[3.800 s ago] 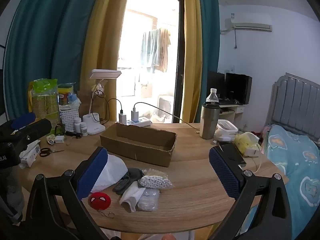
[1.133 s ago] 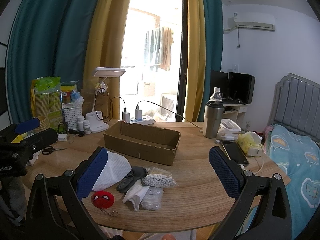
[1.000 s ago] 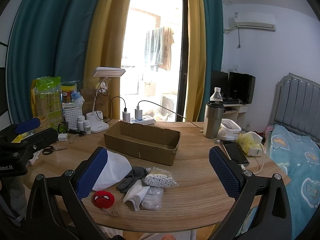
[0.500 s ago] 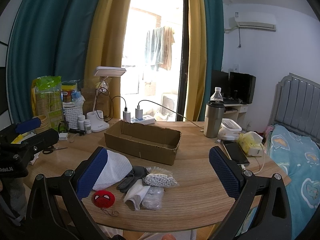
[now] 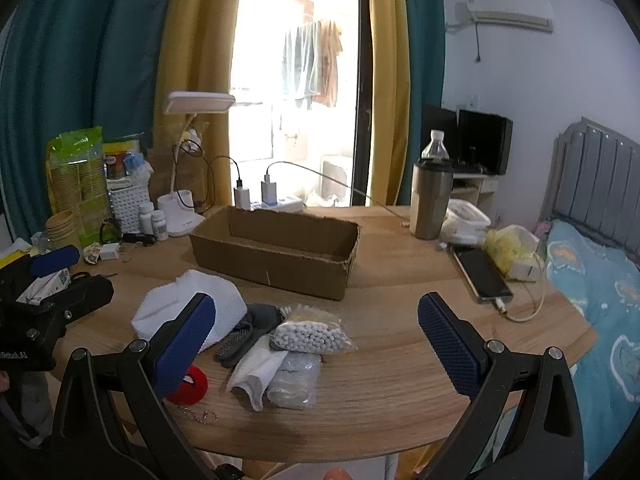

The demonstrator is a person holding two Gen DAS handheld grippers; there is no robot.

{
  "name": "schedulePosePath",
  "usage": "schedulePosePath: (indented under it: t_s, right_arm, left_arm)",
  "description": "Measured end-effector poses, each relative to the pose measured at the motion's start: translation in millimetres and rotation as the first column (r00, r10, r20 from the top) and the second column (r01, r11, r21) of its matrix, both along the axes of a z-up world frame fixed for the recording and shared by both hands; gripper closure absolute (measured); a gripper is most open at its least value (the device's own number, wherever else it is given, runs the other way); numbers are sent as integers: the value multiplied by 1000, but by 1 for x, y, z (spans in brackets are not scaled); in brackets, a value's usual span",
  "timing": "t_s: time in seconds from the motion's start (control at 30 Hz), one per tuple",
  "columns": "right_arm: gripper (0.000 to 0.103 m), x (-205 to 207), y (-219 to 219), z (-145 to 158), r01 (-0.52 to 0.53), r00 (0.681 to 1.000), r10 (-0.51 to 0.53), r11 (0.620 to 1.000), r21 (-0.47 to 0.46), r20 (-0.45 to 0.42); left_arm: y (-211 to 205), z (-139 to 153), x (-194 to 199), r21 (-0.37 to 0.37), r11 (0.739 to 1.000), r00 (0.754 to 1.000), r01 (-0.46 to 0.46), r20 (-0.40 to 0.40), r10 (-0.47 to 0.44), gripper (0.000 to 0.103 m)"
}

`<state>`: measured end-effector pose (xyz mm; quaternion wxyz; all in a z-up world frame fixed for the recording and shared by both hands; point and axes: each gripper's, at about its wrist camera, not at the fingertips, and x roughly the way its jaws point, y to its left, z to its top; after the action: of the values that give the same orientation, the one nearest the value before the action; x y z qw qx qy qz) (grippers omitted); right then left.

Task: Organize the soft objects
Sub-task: 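Grasp the white towel with the left tool while the right tool grasps the cotton swab bag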

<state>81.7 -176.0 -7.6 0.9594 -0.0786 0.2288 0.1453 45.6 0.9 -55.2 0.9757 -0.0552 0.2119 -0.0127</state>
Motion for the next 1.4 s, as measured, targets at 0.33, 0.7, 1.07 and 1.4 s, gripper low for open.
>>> schedulePosePath:
  t_s: [0.33,0.7,1.07,1.4]
  right_arm:
    - [0,39,-5,-25,19,997,-20,1000,-8,-81]
    - [0,76,1,-51,11,985,-12,1000,-3,-171]
    - [0,111,4,-78,-4,961,12,999,32,-277]
    - [27,124,5,-86,-18,924,52,995,94,-379]
  left_arm:
    - [-1,-27,28,10,999,995,42,-94,-41,1]
    - [-4,-57,65,31,995,973,93,-213,-84,26]
    - [-3,-77,90,48,995,948,90,-310,-71,43]
    - [-2,-74,92,22,992,938,124,-328,-110,75]
